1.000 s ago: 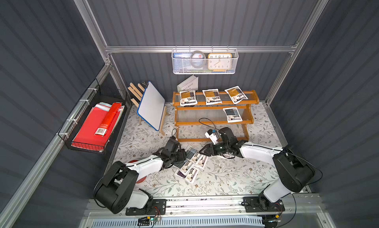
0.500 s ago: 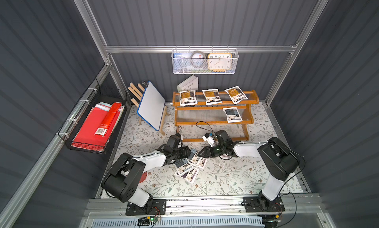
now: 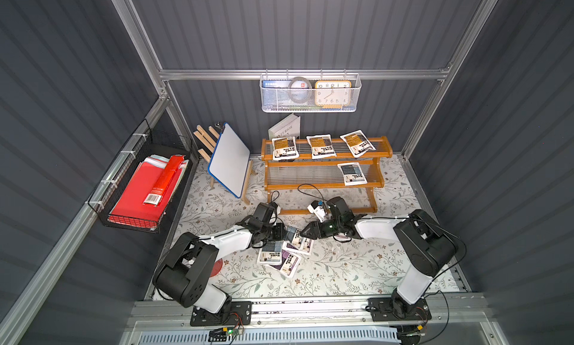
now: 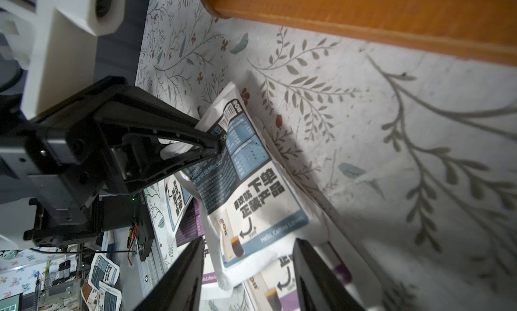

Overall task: Place the bagged coffee beans on the shelf by color
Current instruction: Pick up the bagged coffee beans at the center of the board.

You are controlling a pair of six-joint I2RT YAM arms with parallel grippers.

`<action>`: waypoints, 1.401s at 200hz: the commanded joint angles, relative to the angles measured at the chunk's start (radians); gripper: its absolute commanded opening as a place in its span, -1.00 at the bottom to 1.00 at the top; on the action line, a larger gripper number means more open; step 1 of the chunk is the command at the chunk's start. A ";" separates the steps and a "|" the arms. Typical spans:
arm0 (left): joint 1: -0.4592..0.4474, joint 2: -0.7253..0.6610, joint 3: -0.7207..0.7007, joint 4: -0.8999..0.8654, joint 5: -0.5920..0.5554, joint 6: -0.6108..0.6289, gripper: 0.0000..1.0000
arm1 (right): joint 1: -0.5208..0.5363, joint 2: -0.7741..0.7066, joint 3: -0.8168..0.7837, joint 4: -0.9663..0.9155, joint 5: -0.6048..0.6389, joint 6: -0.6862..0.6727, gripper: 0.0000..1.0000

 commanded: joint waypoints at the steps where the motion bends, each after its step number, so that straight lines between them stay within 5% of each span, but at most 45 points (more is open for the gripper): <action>1: 0.013 -0.085 0.048 -0.088 -0.046 0.036 -1.00 | 0.003 -0.082 -0.018 -0.041 0.050 -0.032 0.20; 76: 0.117 -0.267 0.032 0.032 0.185 -0.074 -1.00 | -0.022 -0.275 -0.111 0.155 0.120 0.104 0.26; 117: 0.158 -0.330 -0.008 0.195 0.286 -0.198 -1.00 | -0.022 -0.280 -0.107 0.298 0.085 0.200 0.26; 173: 0.160 -0.334 -0.012 0.221 0.334 -0.209 -1.00 | -0.022 -0.222 -0.053 0.452 0.064 0.296 0.13; 197: 0.160 -0.341 -0.029 0.241 0.326 -0.224 -1.00 | -0.022 -0.195 -0.032 0.480 0.039 0.322 -0.13; 240: 0.162 -0.340 -0.027 0.222 0.249 -0.231 -1.00 | -0.022 -0.216 -0.064 0.500 0.035 0.331 -0.99; 266: 0.167 -0.350 -0.029 0.227 0.162 -0.258 -0.26 | -0.021 -0.252 -0.082 0.456 0.065 0.309 -1.00; 280: 0.169 -0.359 -0.024 0.231 0.118 -0.266 -0.02 | -0.023 -0.276 -0.093 0.435 0.110 0.309 -1.00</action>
